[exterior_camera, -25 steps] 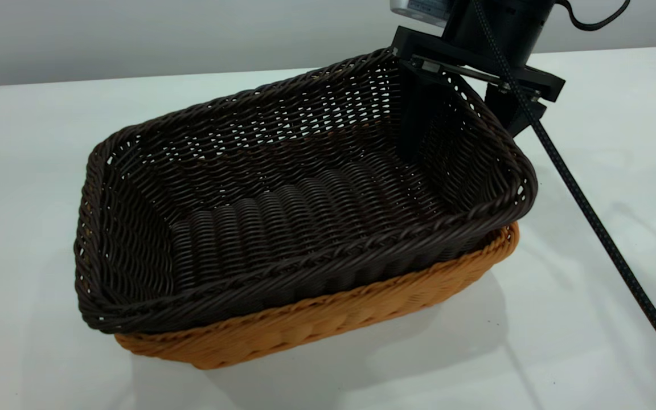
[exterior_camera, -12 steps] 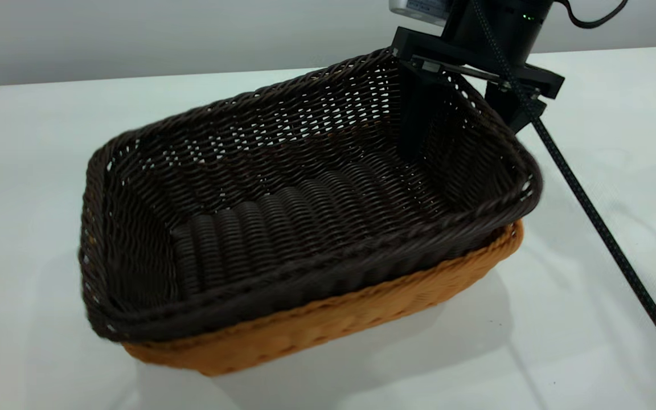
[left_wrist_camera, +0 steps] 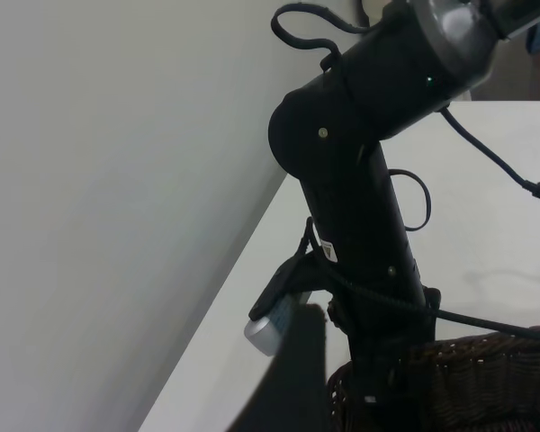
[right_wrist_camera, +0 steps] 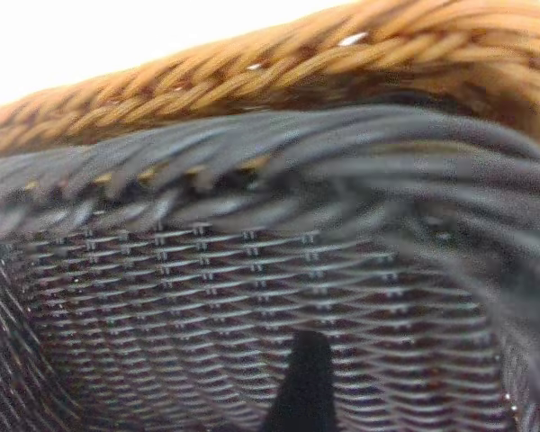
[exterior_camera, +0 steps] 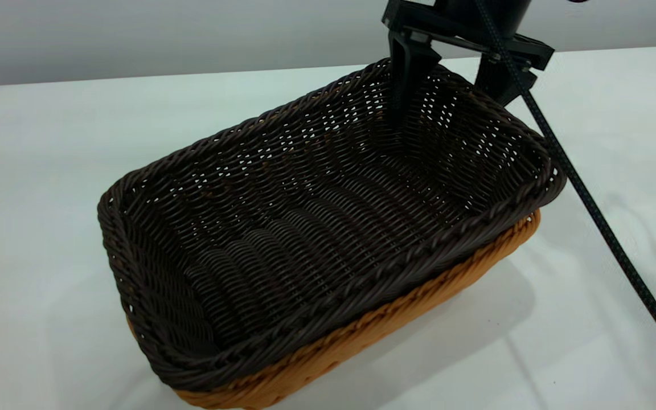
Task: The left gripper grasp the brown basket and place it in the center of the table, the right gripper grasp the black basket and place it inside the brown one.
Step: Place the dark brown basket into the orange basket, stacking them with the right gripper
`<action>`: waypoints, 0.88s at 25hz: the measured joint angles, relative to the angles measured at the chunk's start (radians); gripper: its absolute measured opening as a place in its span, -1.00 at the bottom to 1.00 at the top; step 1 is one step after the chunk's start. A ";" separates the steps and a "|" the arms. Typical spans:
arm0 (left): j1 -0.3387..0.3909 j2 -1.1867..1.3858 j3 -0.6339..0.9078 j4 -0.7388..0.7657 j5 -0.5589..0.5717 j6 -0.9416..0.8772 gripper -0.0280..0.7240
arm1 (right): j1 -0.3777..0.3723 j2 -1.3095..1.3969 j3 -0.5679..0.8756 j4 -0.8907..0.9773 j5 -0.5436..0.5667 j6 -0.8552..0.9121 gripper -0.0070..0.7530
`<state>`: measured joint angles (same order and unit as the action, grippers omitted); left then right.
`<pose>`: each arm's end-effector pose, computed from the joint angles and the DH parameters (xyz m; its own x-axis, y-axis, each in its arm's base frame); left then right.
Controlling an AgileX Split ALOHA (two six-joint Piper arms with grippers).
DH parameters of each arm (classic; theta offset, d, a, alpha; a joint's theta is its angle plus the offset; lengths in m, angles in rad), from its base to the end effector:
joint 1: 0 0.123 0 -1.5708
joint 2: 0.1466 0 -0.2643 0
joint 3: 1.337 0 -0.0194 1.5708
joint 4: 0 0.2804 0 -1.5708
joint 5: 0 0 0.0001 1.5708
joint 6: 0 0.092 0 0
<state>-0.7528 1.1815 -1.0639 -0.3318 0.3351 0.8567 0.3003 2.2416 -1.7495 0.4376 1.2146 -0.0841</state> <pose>0.2146 -0.2146 0.3591 0.1752 0.5388 -0.8240 0.7738 0.4421 0.4536 0.4255 0.1700 0.1268 -0.9729 -0.2268 0.0459 -0.1909 0.8987 0.3947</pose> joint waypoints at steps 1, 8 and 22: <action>0.000 0.000 0.000 0.000 0.000 0.001 0.85 | 0.000 0.000 0.000 0.005 0.001 0.000 0.68; 0.000 0.000 0.000 0.000 0.003 0.004 0.85 | 0.000 -0.002 -0.001 0.010 0.006 -0.001 0.68; 0.000 0.000 0.000 0.000 0.017 0.004 0.85 | -0.001 -0.062 -0.023 -0.078 0.011 -0.017 0.68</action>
<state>-0.7528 1.1815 -1.0639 -0.3318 0.3519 0.8607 0.2996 2.1794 -1.7727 0.3596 1.2252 -0.1009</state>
